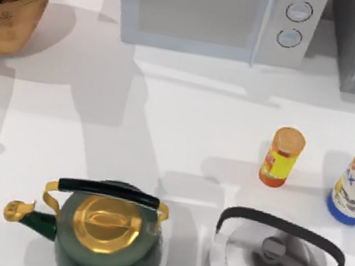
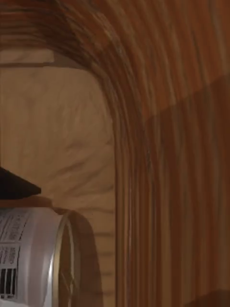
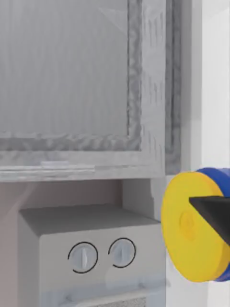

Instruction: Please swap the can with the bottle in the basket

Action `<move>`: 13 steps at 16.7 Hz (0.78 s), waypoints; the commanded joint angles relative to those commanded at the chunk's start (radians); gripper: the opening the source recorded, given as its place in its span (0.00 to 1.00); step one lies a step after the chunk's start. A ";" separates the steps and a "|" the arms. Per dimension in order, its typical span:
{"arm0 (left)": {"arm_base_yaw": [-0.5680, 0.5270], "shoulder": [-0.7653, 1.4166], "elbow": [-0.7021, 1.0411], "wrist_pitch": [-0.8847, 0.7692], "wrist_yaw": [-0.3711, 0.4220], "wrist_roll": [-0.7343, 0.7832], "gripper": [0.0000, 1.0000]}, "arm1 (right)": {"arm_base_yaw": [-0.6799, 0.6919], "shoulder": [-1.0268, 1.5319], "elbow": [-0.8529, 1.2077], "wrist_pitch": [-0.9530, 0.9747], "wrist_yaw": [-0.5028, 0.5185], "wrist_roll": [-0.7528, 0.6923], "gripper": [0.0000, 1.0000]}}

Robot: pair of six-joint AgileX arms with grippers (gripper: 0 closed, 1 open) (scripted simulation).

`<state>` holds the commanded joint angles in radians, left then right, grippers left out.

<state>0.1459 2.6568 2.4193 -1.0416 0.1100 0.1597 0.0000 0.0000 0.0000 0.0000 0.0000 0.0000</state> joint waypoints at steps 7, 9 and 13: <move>0.000 0.000 0.000 0.000 0.000 0.000 0.00 | 0.000 0.000 0.000 0.000 0.000 0.000 1.00; 0.000 0.000 0.000 0.000 0.000 0.000 0.00 | 0.000 0.000 0.000 0.000 0.000 0.000 1.00; 0.003 -0.028 0.013 -0.001 -0.004 0.004 0.00 | 0.000 0.000 0.000 0.000 0.000 0.000 1.00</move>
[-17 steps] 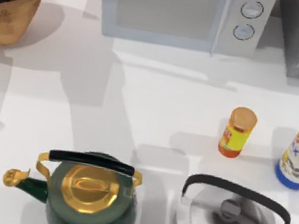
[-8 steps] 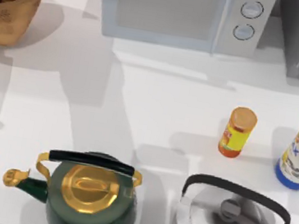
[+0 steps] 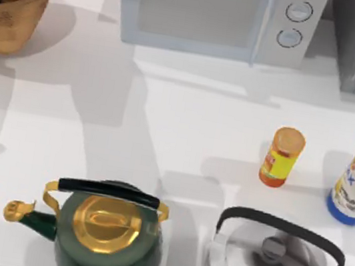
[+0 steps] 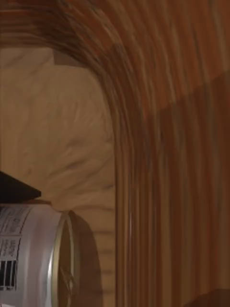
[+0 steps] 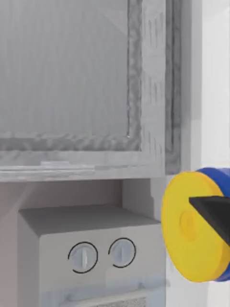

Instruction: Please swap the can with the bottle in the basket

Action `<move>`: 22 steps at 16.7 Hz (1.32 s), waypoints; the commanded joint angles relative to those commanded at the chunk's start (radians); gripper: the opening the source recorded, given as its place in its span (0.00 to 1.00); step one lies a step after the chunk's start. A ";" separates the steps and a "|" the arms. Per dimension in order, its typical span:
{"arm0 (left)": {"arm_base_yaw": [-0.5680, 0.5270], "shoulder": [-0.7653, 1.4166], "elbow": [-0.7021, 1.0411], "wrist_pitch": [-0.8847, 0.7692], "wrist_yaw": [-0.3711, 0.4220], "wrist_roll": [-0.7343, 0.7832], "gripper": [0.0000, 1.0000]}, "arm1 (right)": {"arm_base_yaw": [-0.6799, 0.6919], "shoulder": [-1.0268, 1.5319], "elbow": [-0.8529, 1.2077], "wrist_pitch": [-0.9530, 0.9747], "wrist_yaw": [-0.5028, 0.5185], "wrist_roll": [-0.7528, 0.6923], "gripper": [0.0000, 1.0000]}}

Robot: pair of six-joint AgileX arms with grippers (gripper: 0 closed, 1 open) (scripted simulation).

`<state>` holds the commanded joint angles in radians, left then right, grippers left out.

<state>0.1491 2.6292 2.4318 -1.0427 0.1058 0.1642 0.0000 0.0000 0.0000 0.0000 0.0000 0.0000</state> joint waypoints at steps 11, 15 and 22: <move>-0.030 -0.648 -0.577 0.287 -0.071 -0.076 0.00 | 0.000 0.000 0.000 0.000 0.000 0.000 1.00; -0.057 -1.061 -0.955 0.466 -0.110 -0.111 0.00 | 0.000 0.000 0.000 0.000 0.000 0.000 1.00; -0.097 -1.810 -1.642 0.764 -0.140 -0.153 0.00 | 0.000 0.000 0.000 0.000 0.000 0.000 1.00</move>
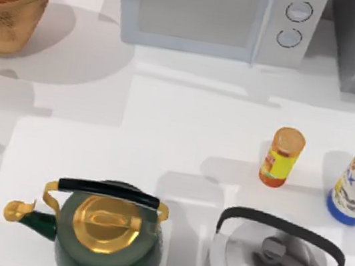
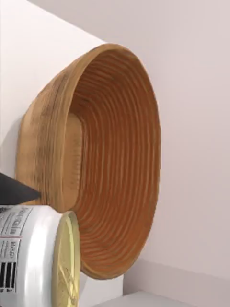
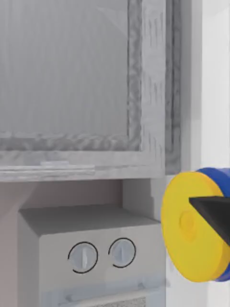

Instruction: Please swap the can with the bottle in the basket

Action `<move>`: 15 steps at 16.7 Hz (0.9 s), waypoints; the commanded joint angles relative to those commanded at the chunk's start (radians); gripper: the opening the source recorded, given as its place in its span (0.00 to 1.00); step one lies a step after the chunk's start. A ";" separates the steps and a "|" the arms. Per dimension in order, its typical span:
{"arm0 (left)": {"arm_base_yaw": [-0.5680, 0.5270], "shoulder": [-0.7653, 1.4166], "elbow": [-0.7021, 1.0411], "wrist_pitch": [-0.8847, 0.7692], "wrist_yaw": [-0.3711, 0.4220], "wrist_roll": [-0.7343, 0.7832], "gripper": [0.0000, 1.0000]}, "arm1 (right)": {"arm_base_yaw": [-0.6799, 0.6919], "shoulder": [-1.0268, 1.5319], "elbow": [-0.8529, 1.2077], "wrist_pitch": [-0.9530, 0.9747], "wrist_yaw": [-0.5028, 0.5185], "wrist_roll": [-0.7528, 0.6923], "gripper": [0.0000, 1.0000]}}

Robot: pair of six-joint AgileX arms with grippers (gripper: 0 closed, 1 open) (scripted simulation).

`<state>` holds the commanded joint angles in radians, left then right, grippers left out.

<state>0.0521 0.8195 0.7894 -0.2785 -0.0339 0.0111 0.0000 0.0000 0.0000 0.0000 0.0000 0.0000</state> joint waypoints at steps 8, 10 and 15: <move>-0.042 -0.653 -0.631 0.225 0.023 -0.012 0.00 | 0.000 0.000 0.000 0.000 0.000 0.000 1.00; -0.046 -0.745 -0.721 0.251 0.028 -0.012 0.00 | 0.000 0.000 0.000 0.000 0.000 0.000 1.00; -0.052 -0.819 -0.789 0.278 0.034 -0.011 0.00 | 0.000 0.000 0.000 0.000 0.000 0.000 1.00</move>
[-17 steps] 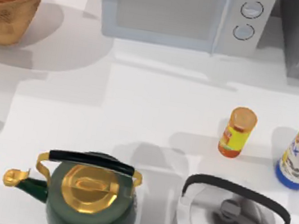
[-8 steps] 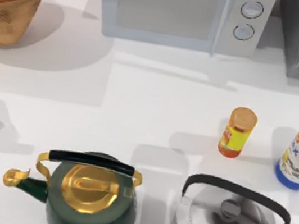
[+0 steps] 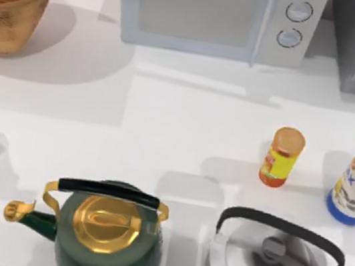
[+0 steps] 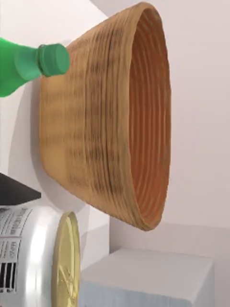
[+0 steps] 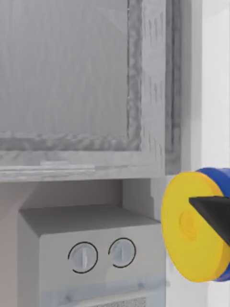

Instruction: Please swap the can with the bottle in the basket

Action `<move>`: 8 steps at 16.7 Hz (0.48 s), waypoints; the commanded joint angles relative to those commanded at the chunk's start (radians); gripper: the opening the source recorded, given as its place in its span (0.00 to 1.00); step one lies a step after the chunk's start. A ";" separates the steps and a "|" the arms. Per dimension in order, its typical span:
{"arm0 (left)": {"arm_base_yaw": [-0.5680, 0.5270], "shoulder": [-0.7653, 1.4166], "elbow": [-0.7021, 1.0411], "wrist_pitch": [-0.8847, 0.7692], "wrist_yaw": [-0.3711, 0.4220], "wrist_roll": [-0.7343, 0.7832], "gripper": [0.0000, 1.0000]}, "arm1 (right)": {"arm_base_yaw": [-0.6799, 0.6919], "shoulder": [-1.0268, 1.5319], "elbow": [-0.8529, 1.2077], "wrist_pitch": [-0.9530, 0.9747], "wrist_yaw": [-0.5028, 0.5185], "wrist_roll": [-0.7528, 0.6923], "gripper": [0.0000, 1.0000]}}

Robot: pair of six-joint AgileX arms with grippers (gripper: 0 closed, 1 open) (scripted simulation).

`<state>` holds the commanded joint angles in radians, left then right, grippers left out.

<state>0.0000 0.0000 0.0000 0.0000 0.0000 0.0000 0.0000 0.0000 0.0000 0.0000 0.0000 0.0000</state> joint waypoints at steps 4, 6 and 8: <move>0.003 0.004 0.000 -0.002 -0.001 0.002 0.00 | 0.000 0.000 0.000 0.000 0.000 0.000 1.00; 0.000 0.022 0.016 0.018 0.008 -0.002 0.00 | 0.000 0.000 0.000 0.000 0.000 0.000 1.00; -0.008 0.078 0.060 0.068 0.037 -0.008 0.00 | 0.000 0.000 0.000 0.000 0.000 0.000 1.00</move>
<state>-0.0076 0.0779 0.0601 0.0680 0.0373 -0.0080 0.0000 0.0000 0.0000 0.0000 0.0000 0.0000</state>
